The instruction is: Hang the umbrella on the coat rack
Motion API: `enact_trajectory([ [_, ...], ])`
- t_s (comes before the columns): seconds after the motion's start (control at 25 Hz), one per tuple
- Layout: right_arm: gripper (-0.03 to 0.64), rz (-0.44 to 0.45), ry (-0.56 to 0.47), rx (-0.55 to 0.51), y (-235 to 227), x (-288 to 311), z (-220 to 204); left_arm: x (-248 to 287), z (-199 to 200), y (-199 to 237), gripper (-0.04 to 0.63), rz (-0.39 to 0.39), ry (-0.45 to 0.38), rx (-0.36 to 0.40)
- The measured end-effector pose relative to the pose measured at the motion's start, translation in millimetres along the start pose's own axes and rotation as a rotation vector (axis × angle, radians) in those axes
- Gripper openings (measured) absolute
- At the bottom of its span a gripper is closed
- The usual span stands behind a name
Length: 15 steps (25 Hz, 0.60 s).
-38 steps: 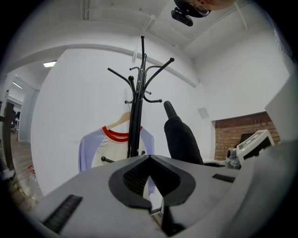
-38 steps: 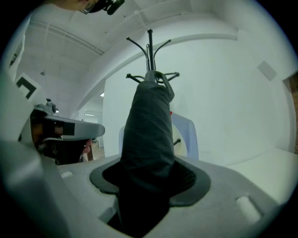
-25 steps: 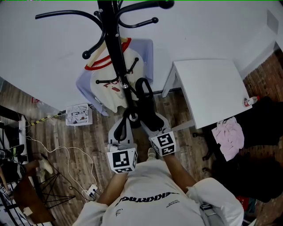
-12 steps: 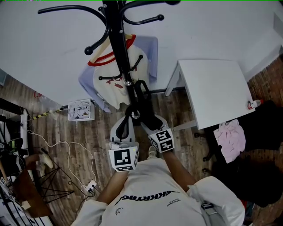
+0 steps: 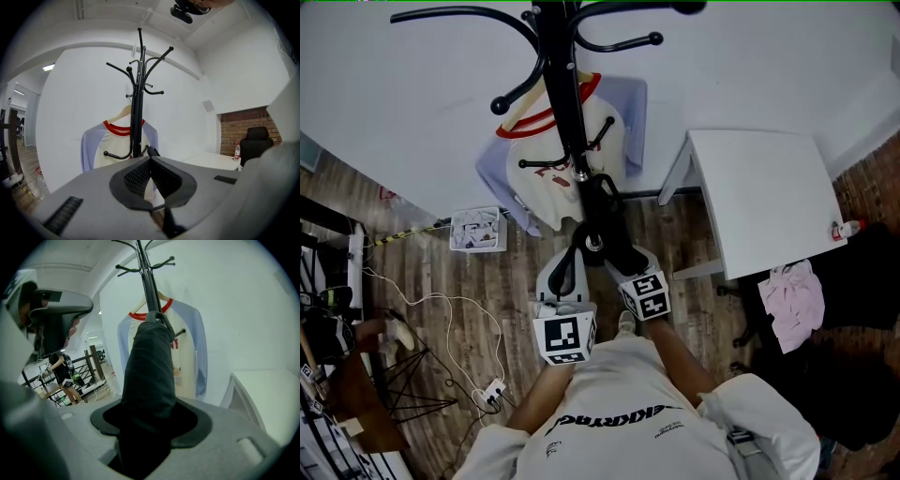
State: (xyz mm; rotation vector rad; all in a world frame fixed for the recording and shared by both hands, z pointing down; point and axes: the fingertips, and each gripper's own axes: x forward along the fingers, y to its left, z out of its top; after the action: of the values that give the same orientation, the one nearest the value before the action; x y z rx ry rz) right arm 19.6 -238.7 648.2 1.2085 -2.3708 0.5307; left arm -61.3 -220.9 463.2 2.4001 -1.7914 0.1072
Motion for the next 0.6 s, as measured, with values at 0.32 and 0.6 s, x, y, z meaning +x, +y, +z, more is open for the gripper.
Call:
enact_trajectory([
  [0.32, 0.258, 0.006, 0.023, 0.004, 0, 11, -12, -3, -3, 2, -0.002, 0.011, 0.004, 0.001],
  [0.6, 0.258, -0.006, 0.058, 0.012, -5, 23, -32, -4, -6, 7, -0.002, 0.023, 0.012, 0.006],
])
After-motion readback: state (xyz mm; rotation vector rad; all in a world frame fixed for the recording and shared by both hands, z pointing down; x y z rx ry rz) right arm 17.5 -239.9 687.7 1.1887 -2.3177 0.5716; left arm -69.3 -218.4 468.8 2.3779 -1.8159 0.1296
